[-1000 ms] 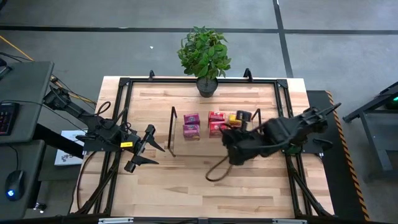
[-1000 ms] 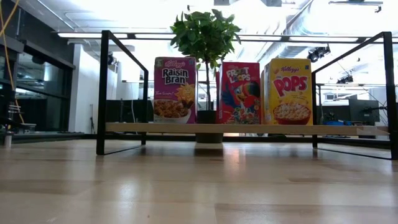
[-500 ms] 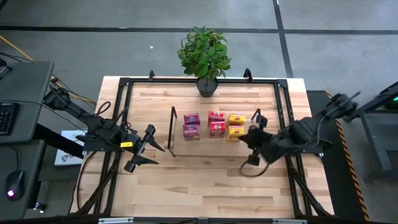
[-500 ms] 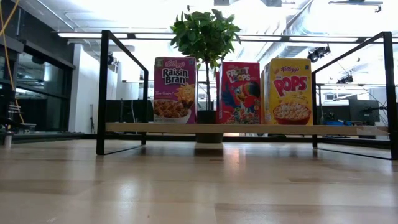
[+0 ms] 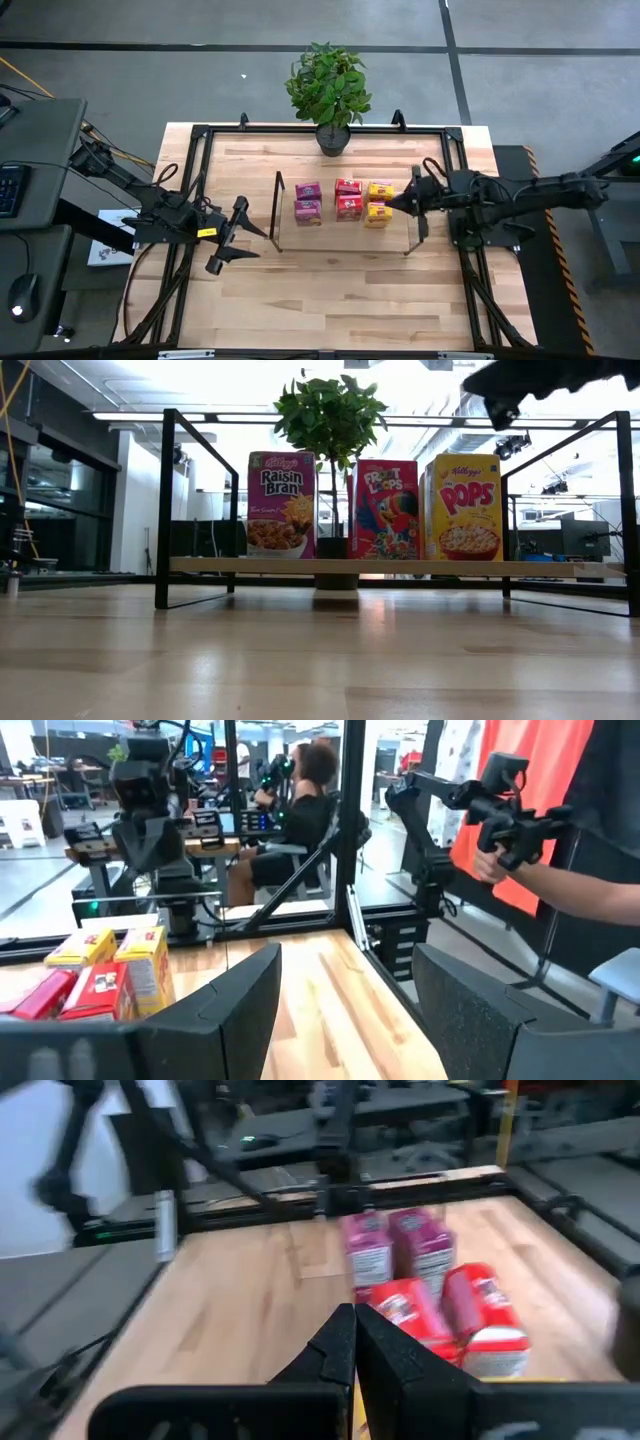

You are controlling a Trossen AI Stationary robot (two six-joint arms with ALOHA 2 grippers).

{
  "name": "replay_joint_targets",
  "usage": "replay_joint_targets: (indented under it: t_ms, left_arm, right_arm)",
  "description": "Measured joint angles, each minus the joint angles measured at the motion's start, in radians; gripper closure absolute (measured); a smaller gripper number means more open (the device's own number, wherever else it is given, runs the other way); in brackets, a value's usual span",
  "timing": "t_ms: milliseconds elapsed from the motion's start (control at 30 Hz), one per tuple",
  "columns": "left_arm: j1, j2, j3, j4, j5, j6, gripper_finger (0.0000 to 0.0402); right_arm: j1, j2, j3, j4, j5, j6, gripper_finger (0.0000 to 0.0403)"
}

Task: Stack cereal on shelf
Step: Return to Home Position

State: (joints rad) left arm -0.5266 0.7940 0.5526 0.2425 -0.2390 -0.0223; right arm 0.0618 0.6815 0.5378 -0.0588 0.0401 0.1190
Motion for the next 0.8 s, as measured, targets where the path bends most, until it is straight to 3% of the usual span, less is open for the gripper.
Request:
replay_joint_targets:
  t_ms: [100, 400, 800]
  left_arm:
    - [0.000, 0.000, 0.000, -0.008, 0.000, 0.000, 0.0183]
    - [0.000, 0.000, 0.000, -0.006, -0.011, 0.052, 0.0183]
    - [0.000, 0.000, 0.000, -0.008, -0.011, 0.052, 0.0183]
  right_arm:
    - [0.008, -0.102, -0.068, -0.007, -0.053, 0.013, 0.0403]
    - [0.039, -0.423, -0.204, 0.024, 0.000, -0.049, 0.0403]
    - [0.039, -0.595, -0.462, 0.270, -0.048, -0.083, 0.0403]
